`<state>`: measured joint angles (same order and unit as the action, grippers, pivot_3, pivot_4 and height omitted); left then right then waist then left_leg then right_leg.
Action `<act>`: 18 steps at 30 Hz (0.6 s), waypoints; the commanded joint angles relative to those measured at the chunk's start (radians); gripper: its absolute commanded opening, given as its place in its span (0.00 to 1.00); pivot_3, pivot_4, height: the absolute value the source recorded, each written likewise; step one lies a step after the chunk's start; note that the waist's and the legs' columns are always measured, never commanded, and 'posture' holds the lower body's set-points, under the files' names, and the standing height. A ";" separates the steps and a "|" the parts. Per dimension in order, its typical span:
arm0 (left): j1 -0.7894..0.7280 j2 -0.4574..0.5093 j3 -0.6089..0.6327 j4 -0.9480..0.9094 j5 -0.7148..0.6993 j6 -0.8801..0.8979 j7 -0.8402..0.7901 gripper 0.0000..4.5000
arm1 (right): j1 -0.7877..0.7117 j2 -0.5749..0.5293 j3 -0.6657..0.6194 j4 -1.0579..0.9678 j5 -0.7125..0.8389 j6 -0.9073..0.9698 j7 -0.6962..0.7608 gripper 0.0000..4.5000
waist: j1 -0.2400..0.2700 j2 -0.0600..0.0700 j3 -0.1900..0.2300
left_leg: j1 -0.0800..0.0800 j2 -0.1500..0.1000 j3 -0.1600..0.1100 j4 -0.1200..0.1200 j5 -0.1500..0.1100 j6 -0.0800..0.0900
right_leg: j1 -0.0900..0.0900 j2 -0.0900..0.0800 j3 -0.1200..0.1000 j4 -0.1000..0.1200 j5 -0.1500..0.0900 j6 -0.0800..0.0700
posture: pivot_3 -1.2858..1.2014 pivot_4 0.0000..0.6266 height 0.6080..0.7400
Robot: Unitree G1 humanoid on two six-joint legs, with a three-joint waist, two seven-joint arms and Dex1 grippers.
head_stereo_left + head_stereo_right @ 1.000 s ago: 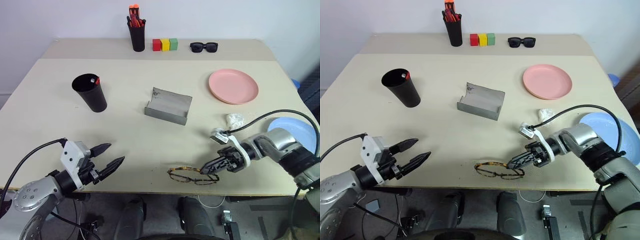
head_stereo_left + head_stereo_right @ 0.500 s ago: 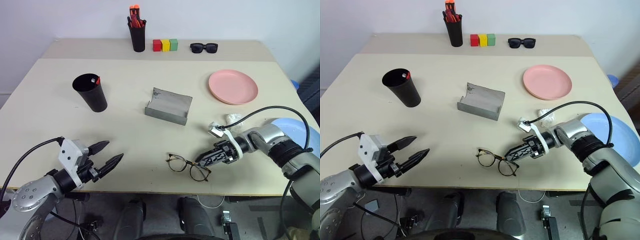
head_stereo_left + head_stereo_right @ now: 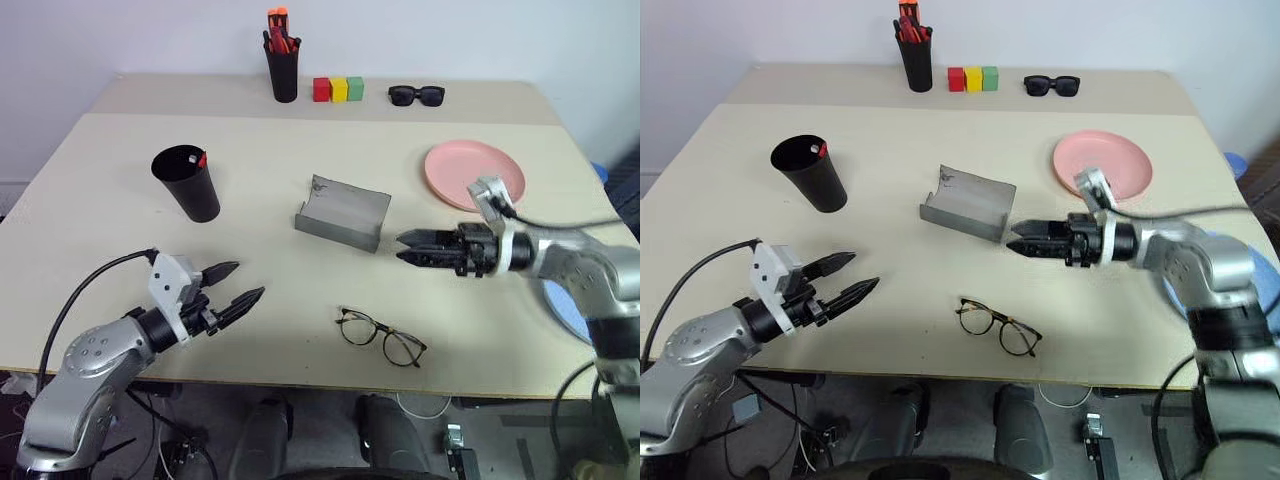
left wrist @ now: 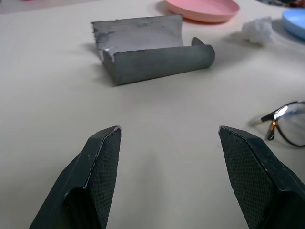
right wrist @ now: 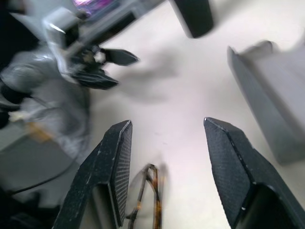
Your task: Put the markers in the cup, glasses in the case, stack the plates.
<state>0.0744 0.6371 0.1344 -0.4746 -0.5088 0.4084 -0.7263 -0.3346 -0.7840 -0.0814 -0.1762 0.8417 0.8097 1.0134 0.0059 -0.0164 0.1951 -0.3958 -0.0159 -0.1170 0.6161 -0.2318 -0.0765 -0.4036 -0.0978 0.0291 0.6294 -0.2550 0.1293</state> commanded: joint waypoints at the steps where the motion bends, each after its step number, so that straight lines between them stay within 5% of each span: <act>1: -0.086 0.045 -0.028 0.037 -0.016 -0.001 -0.098 0.75 | 0.113 0.035 -0.085 -0.189 -0.070 -0.066 -0.171 0.53 | -0.003 0.001 0.000 | 0.000 0.000 0.000 0.001 0.000 0.000 | 0.000 0.000 0.000 0.000 0.000 -0.001 | 0.52 0.24 1.00; 9: -0.424 0.086 -0.171 0.317 -0.014 0.016 -0.386 0.75 | 0.374 0.054 -0.140 -0.379 -0.115 -0.066 -0.310 0.53 | -0.005 0.000 0.000 | 0.000 0.000 0.001 0.002 0.000 0.000 | 0.001 0.000 0.000 0.000 -0.001 -0.004 | 0.52 0.24 1.00; 18: -0.428 0.064 -0.211 0.323 0.006 -0.009 -0.454 0.75 | 0.353 -0.056 -0.024 -0.311 -0.132 -0.083 -0.082 0.53 | -0.026 0.000 0.000 | 0.002 0.001 0.001 0.000 0.000 0.000 | 0.001 0.000 0.000 0.001 0.000 0.000 | 0.52 0.24 1.00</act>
<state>-0.3687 0.6905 -0.0950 -0.1036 -0.4902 0.4067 -1.1719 0.0358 -0.8188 -0.1185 -0.4847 0.7048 0.7458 0.8716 -0.0204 -0.0163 0.1953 -0.3939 -0.0148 -0.1164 0.6159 -0.2316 -0.0762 -0.4029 -0.0976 0.0293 0.6300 -0.2549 0.1289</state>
